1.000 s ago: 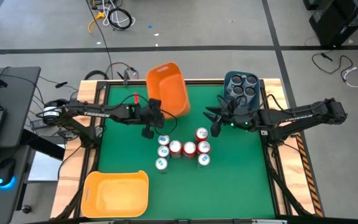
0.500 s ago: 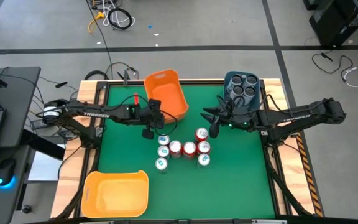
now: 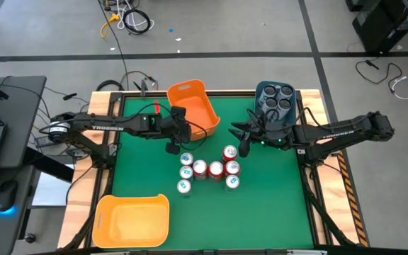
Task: Sort soda cans
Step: Move the orange bin to the top center of the table
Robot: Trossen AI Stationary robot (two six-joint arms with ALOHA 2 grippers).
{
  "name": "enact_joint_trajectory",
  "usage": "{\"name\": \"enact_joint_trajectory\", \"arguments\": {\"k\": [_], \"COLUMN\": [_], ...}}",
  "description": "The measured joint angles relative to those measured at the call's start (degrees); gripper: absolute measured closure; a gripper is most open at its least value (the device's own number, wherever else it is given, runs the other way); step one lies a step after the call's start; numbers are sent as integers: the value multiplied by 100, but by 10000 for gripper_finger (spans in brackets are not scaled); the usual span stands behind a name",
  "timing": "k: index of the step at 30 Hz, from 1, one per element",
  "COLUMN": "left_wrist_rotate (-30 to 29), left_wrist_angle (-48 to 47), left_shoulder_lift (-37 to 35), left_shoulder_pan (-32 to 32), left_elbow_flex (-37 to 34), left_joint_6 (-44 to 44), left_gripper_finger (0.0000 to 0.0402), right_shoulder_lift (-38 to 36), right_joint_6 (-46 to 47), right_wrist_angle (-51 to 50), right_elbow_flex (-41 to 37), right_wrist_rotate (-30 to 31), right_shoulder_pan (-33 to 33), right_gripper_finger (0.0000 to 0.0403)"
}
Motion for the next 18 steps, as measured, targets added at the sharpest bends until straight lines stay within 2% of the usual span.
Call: {"name": "enact_joint_trajectory", "arguments": {"k": [4,6,8,10,14,18], "left_wrist_rotate": [-269,-697,-879,-731,21,340], "left_wrist_angle": [-374,-471,-611,-674,-693,-755], "left_shoulder_lift": [0,-56,-230,-419,-764,-839], "left_shoulder_pan": [1,19,138,320,616,680], "left_elbow_flex": [230,286,290,300,254,250], "left_joint_6": [-291,-585,-836,-1165,-1429,-1525], "left_gripper_finger": [251,264,286,317,386,388], "right_shoulder_lift": [0,0,0,0,0,0], "right_joint_6": [-30,-32,-33,-37,-39,-39], "right_wrist_angle": [-9,-34,-80,-121,-123,-123], "right_elbow_flex": [-1,1,-1,-1,1,1], "right_wrist_rotate": [0,0,0,-2,-2,-1], "right_shoulder_pan": [0,0,0,0,0,0], "right_gripper_finger": [280,280,280,280,280,280]}}
